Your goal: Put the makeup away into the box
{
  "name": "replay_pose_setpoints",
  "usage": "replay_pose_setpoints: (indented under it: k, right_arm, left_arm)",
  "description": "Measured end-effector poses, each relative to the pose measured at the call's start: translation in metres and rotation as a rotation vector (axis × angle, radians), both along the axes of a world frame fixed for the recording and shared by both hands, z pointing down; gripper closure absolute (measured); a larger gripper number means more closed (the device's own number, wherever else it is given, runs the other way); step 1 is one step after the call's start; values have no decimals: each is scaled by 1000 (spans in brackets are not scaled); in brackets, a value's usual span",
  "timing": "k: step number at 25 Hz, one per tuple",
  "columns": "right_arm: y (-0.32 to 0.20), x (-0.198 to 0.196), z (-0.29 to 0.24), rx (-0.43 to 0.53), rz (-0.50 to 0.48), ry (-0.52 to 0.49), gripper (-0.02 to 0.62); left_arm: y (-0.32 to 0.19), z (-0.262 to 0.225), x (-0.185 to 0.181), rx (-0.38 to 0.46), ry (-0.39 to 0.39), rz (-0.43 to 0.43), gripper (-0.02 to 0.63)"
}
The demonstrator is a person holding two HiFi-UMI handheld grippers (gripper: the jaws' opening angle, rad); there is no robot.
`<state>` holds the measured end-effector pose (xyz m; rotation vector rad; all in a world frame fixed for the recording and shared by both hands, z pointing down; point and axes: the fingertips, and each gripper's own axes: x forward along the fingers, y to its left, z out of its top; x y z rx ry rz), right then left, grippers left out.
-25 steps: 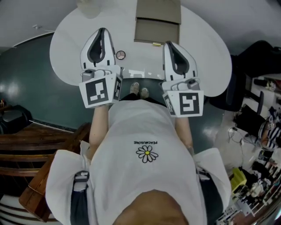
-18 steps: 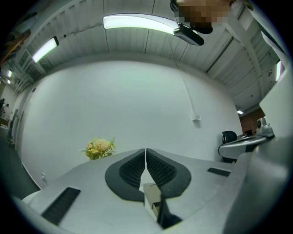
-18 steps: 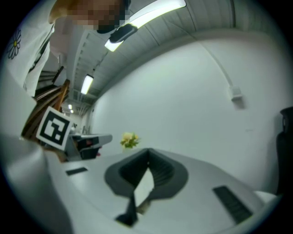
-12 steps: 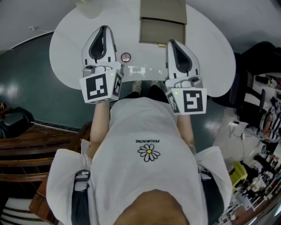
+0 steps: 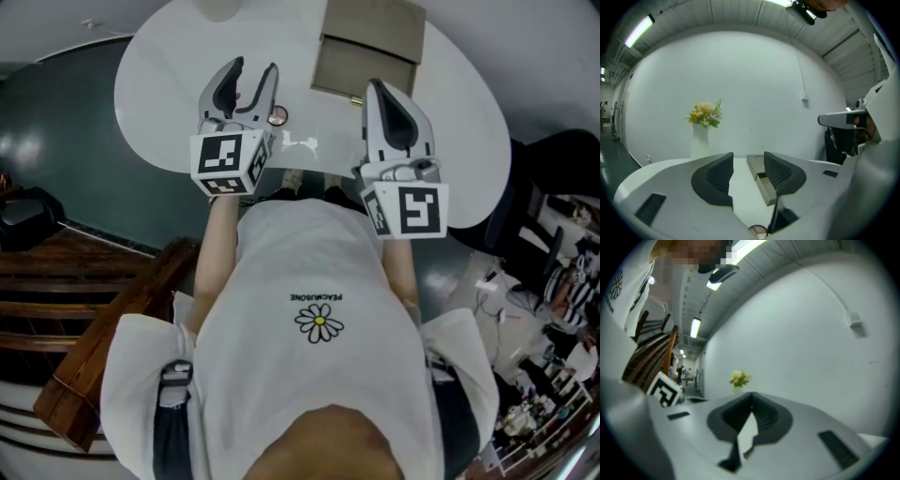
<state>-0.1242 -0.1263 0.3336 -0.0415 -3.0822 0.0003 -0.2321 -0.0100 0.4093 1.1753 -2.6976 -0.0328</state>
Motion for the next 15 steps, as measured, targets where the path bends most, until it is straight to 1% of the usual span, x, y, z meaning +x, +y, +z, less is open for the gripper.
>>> replay_pose_setpoints:
  k: [4, 8, 12, 15]
  right_arm:
    - [2, 0, 3, -2, -30, 10, 566]
    - [0, 0, 6, -3, -42, 22, 566]
    - [-6, 3, 9, -6, -33, 31, 566]
    - [-10, 7, 10, -4, -21, 41, 566]
  left_arm:
    - [0, 56, 13, -85, 114, 31, 362]
    - [3, 109, 26, -182, 208, 42, 351]
    - [5, 152, 39, -268, 285, 59, 345]
    - [6, 171, 47, -303, 324, 67, 345]
